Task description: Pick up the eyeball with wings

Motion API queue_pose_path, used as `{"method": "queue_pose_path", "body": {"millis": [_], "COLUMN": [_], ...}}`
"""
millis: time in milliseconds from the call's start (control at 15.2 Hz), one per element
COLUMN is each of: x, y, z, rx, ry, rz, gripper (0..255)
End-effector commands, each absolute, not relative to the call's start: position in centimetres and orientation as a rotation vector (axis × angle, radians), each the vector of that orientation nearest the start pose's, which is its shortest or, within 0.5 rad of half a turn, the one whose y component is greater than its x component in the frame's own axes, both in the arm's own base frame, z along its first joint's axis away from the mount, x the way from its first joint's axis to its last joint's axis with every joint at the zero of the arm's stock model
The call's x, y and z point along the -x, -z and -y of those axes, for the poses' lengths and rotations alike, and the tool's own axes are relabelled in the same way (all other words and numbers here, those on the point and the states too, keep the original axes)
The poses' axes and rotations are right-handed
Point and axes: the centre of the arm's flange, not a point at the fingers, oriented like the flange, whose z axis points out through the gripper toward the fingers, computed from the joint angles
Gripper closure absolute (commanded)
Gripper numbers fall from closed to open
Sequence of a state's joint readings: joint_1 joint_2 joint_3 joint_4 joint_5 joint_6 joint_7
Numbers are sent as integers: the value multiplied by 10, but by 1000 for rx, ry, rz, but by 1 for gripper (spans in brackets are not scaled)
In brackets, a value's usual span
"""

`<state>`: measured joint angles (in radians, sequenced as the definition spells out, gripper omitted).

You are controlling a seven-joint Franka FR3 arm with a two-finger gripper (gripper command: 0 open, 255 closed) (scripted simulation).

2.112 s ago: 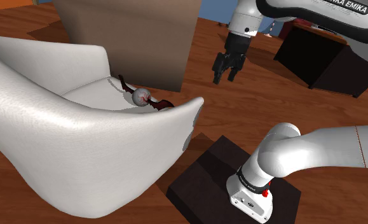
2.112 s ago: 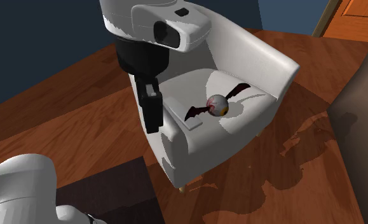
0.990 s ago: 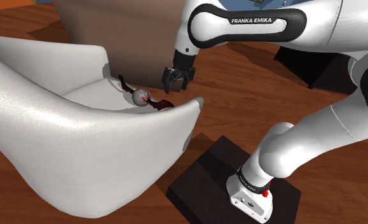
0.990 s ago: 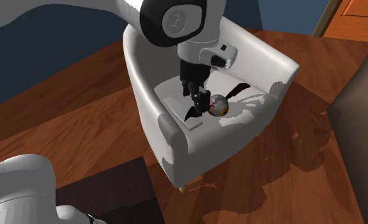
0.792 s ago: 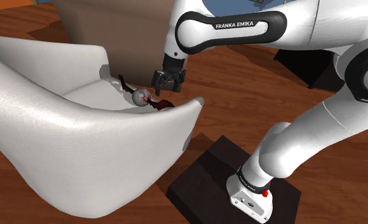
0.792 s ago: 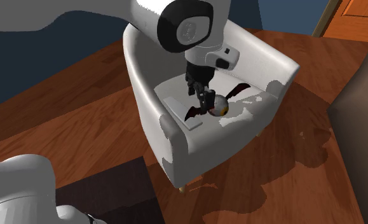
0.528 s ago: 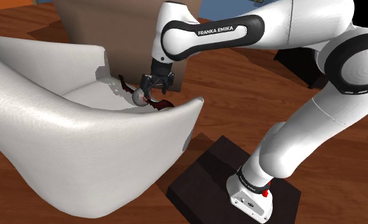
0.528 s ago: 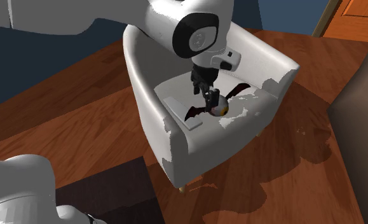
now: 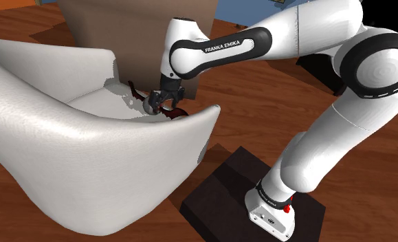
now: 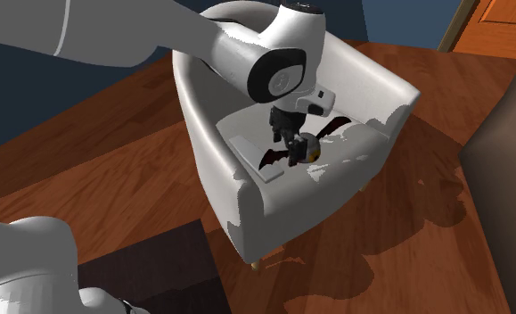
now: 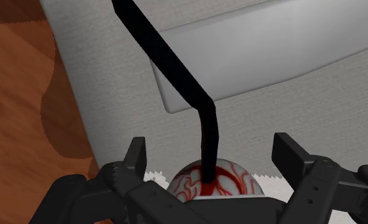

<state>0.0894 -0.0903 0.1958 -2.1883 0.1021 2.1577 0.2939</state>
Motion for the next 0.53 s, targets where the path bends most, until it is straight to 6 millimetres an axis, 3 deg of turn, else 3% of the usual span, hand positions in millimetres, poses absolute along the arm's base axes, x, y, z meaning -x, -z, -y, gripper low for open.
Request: {"method": "queue_pose_path", "body": {"millis": [0, 66, 462], "x": [-498, -499, -498], "y": [-427, -426, -426], "z": [-153, -153, -153], "rx": [3057, 3057, 3057], "ry": [56, 56, 56], "rz": [-96, -96, -96], "gripper": [0, 255, 255]}}
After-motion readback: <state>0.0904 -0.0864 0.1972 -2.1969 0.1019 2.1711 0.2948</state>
